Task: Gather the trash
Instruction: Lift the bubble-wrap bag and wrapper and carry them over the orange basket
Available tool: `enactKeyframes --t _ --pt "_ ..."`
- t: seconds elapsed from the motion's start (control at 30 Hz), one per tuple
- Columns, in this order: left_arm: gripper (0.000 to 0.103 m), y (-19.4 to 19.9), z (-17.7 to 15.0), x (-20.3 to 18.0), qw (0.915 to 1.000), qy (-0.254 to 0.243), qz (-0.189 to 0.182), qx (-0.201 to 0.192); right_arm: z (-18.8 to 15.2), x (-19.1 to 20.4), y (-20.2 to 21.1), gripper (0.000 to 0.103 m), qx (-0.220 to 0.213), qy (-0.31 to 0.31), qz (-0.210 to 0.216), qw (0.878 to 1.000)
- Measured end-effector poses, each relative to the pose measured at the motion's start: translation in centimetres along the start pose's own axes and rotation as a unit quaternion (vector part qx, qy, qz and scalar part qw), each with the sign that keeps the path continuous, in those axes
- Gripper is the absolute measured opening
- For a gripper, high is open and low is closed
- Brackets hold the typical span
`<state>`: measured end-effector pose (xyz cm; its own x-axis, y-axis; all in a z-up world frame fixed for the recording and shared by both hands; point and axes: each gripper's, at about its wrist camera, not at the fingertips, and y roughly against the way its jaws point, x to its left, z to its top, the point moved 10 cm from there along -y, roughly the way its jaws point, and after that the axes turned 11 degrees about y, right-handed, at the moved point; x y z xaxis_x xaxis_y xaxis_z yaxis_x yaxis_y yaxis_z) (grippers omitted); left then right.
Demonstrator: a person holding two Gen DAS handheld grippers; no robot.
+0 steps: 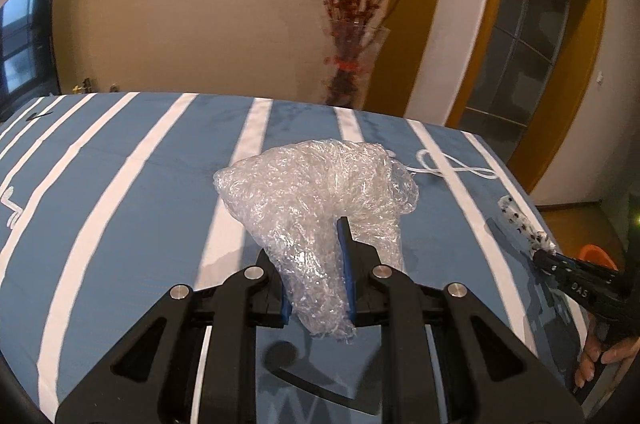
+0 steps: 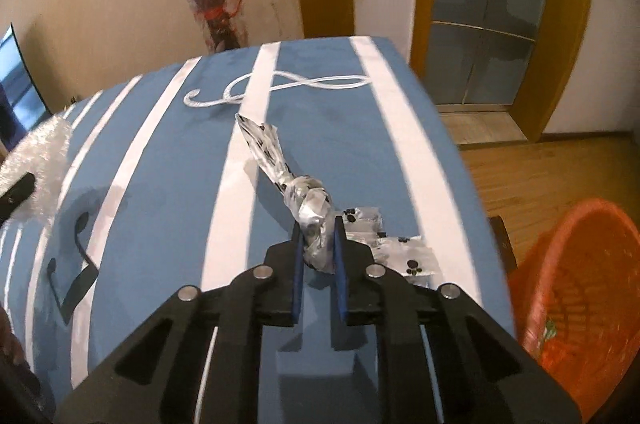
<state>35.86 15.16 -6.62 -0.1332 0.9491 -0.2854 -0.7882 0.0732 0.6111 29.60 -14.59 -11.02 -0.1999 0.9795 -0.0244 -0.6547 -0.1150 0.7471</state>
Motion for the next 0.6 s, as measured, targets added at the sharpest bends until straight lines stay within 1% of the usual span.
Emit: enactKeyframes --t 0.27,0.47,0.6 --pt "0.018 1.3 -2.0 -5.2 0.9989 -0.022 -0.04 0.006 -1.5 -2.9 6.2 0.014 -0.046 -0.041 0.0 0.998" --pt "0.018 2.6 -4.0 -9.8 0.9962 -0.04 -0.077 0.012 -2.9 -5.6 11.2 0.014 -0.086 -0.062 -0.025 0.994" --pt "0.018 3.5 -5.4 -13.3 0.9931 -0.051 -0.104 0.018 -4.1 -8.2 14.5 0.014 -0.107 -0.088 -0.04 0.99"
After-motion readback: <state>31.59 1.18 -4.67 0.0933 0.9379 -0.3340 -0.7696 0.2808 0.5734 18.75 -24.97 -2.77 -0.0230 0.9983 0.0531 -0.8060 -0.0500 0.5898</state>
